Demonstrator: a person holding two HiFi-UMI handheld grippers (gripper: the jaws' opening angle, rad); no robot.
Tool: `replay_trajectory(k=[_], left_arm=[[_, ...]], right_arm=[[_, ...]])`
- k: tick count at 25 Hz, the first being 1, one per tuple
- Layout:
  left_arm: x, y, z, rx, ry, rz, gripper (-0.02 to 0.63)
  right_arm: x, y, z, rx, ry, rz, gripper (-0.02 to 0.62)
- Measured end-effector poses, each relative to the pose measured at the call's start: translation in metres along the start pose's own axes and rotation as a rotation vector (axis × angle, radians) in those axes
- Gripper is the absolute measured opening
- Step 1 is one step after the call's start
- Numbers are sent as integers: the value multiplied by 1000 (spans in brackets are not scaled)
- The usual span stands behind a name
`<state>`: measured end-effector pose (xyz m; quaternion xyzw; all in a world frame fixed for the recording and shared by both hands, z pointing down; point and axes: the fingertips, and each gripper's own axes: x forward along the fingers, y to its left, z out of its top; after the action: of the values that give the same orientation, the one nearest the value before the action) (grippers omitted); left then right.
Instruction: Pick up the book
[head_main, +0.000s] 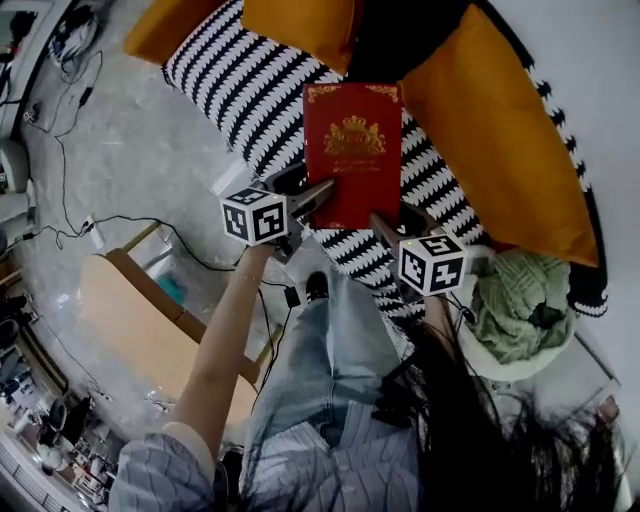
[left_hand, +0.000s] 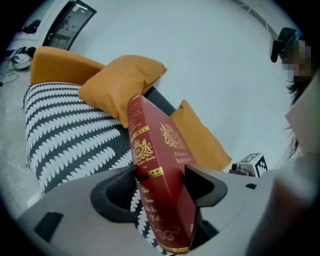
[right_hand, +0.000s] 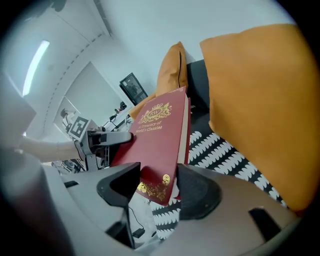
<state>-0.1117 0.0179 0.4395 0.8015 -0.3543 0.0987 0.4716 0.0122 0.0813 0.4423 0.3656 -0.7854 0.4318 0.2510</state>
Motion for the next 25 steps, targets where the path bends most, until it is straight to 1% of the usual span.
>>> replay_trajectory(k=[4,7,13,18,25], left_arm=[[-37,-30,13,45,-70,-7,313],[-68,-52,20,73,-104,-9,313],[-138,-90,17,104,-180,-12,314],[-175,-114,21,104,-217,-11,313],[-231,-142,6,90,-280,-14,314]], right_arm=[[-28,33,7,-38,-49,2,241],[-51,61,11,-75,-67,-3,241],[-91,122,4,-157,-95,-22,241],[-117,156,6,-173,-115,-14,241],[-151,206,-12,-203,-139,-1,241]])
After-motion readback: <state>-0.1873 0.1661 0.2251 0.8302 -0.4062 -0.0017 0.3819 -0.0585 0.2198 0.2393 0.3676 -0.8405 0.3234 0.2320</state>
